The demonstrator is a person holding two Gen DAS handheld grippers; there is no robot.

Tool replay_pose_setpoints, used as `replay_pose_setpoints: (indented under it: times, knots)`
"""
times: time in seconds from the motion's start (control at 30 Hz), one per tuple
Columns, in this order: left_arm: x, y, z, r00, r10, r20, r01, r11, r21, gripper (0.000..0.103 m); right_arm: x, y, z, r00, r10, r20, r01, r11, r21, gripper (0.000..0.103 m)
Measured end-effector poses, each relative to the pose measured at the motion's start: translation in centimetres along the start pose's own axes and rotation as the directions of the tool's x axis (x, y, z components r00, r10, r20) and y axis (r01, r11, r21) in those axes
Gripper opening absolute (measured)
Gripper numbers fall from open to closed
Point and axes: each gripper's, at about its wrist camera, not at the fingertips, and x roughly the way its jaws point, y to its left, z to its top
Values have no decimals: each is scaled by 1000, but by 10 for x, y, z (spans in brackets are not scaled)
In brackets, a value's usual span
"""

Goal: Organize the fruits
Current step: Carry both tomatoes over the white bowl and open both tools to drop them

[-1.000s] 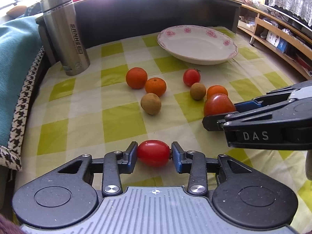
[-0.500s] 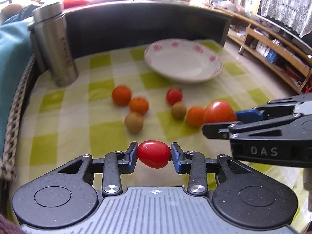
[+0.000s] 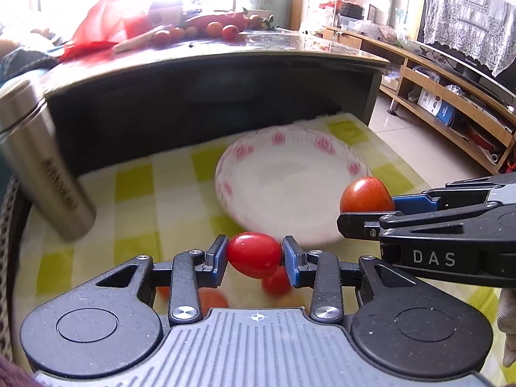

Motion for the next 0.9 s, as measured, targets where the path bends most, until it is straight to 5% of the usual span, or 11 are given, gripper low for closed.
replay_pose_setpoints:
  times: [0.53, 0.9]
  knots:
    - [53, -5, 19, 1000, 28, -15, -27, 998, 63, 44, 50, -28, 14, 999, -31, -43, 30, 999, -18, 44]
    - [48, 3, 23, 998, 64, -26, -63, 997, 33, 60, 47, -26, 17, 999, -31, -27, 31, 999, -15, 47]
